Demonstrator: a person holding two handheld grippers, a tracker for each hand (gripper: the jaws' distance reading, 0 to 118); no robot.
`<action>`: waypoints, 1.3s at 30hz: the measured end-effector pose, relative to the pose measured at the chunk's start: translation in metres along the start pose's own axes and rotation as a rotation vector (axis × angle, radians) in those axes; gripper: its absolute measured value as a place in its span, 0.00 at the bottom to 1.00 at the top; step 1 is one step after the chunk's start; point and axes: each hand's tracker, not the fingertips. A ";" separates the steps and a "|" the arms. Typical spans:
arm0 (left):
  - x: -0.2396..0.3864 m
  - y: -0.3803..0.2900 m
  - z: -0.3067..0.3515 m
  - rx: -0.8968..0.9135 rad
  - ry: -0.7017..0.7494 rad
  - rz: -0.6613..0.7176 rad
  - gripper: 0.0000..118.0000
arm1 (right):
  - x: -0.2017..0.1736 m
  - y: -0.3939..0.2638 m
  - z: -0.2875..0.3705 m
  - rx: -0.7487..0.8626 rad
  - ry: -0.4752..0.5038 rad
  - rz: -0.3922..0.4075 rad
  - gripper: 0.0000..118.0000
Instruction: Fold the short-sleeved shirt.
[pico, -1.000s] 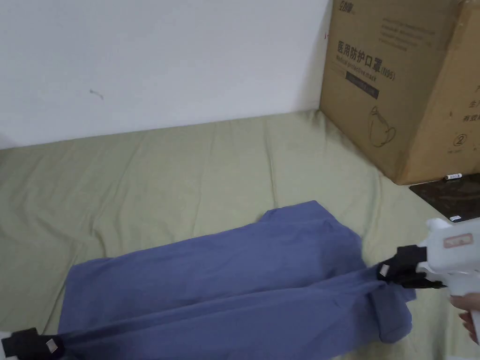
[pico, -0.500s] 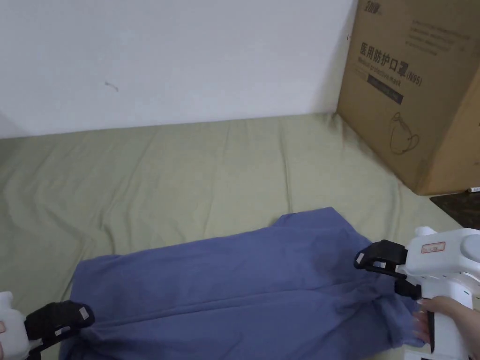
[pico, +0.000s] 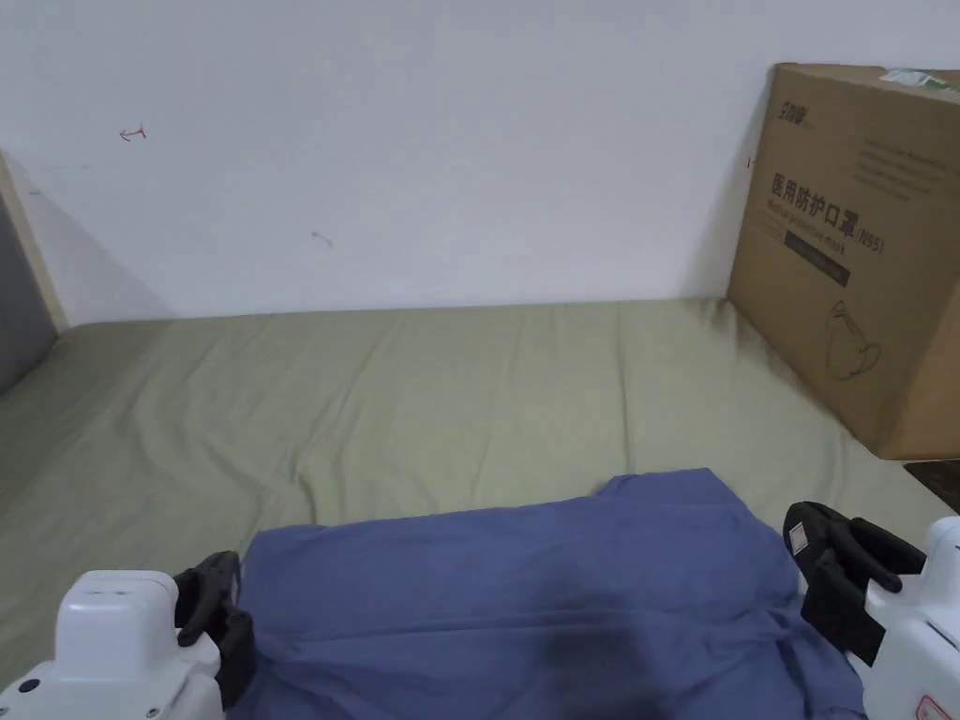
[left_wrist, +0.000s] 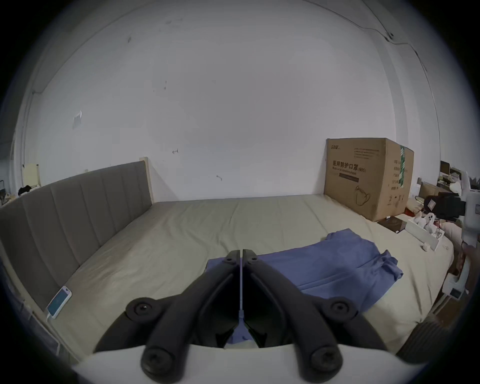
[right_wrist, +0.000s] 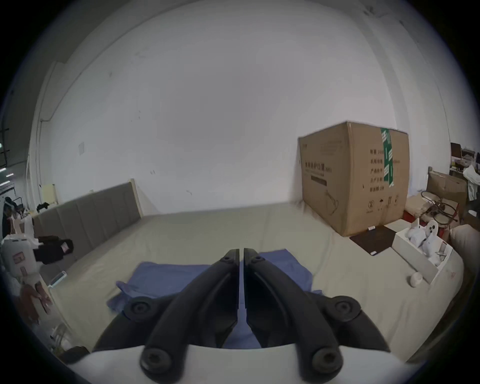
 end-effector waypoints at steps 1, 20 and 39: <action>-0.001 0.001 0.002 -0.007 -0.052 0.054 0.00 | -0.001 0.001 0.002 -0.016 0.019 -0.017 0.03; -0.083 -0.117 -0.184 -0.924 0.023 0.249 0.97 | 0.050 -0.013 -0.005 -0.224 -0.057 -0.159 0.03; -0.055 -0.103 -0.132 -0.753 -0.045 0.156 0.05 | 0.166 -0.052 -0.071 -0.621 -0.108 -0.277 0.45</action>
